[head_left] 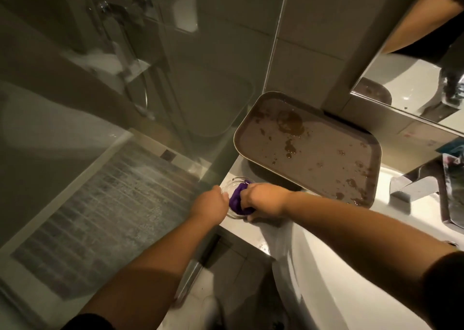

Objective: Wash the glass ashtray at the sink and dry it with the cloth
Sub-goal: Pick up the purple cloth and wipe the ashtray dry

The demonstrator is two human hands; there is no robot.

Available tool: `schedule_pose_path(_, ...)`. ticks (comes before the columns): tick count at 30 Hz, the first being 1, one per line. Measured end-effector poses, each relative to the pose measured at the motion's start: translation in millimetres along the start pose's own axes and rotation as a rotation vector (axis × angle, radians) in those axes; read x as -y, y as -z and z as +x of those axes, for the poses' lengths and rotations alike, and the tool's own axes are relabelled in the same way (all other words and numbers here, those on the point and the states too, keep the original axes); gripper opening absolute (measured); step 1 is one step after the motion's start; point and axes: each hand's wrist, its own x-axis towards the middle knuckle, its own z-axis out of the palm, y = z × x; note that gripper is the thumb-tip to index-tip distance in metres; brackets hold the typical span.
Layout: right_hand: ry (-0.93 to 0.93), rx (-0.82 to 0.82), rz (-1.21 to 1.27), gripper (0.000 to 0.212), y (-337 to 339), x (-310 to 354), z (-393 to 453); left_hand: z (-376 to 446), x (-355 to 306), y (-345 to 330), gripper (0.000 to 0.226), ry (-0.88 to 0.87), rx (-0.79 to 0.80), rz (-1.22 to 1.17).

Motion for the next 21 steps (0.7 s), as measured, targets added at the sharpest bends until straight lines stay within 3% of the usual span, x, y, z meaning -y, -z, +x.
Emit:
schedule_pose_path(4,0.083,0.135,-0.143,0.028,13.0,-6.6,6.7,14.5,-7.9,9.9,0.035,-0.034,0.031,-0.068)
schedule_pose_path(8,0.045,0.161,-0.131,0.031,10.9,-6.4,6.8,19.5,-10.8,5.3,0.033,-0.059,-0.007,0.075)
schedule_pose_path(12,-0.095,0.067,-0.015,0.032,0.9,2.3,5.1,17.0,-14.0,2.2,0.023,-0.04,-0.023,0.155)
schedule_pose_path(17,-0.365,-0.215,0.216,0.028,-29.9,32.4,20.7,12.8,-15.5,2.9,0.023,0.027,-0.03,0.096)
schedule_pose_path(21,-0.382,-0.285,0.213,0.025,-35.8,35.5,27.6,10.5,-15.8,6.8,0.025,0.109,-0.007,0.004)
